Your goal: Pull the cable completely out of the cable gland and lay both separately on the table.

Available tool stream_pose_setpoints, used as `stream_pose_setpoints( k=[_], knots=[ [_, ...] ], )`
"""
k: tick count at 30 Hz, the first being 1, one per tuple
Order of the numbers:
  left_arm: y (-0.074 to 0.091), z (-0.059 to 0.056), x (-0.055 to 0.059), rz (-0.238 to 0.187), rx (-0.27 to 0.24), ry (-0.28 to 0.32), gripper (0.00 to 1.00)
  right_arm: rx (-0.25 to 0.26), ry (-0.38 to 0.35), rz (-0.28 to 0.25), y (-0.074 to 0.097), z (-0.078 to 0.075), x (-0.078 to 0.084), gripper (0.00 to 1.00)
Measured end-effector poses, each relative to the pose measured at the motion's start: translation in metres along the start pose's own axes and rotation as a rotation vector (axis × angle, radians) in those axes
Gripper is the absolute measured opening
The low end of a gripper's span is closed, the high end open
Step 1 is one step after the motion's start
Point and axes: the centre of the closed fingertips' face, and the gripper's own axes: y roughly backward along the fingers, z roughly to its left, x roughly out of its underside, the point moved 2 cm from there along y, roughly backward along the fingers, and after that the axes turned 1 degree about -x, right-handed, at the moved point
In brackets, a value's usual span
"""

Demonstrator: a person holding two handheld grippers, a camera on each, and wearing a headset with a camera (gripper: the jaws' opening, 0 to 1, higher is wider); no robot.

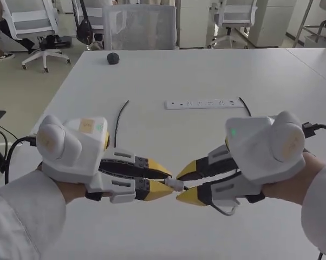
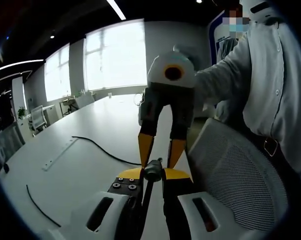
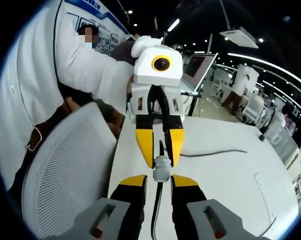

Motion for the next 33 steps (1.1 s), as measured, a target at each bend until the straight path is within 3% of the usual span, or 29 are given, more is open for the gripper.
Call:
stream_pose_setpoints(
  k=[6, 10, 12, 20, 33],
  knots=[
    [0.007, 0.0, -0.001, 0.018, -0.003, -0.019, 0.14, 0.015, -0.036, -0.006, 0.006, -0.002, 0.005, 0.12],
    [0.013, -0.002, 0.0, 0.026, -0.003, -0.025, 0.14, 0.021, -0.096, -0.065, 0.011, -0.001, -0.001, 0.08],
    [0.014, -0.003, 0.001, 0.033, -0.002, -0.028, 0.14, 0.019, -0.108, -0.063, 0.01, -0.001, 0.0, 0.08],
    [0.014, -0.009, -0.002, 0.06, 0.012, -0.063, 0.14, -0.003, -0.082, -0.035, -0.002, 0.011, -0.003, 0.05],
    [0.012, -0.01, -0.006, 0.054, 0.024, -0.075, 0.14, 0.0, -0.074, -0.021, -0.003, 0.008, -0.002, 0.0]
  ],
)
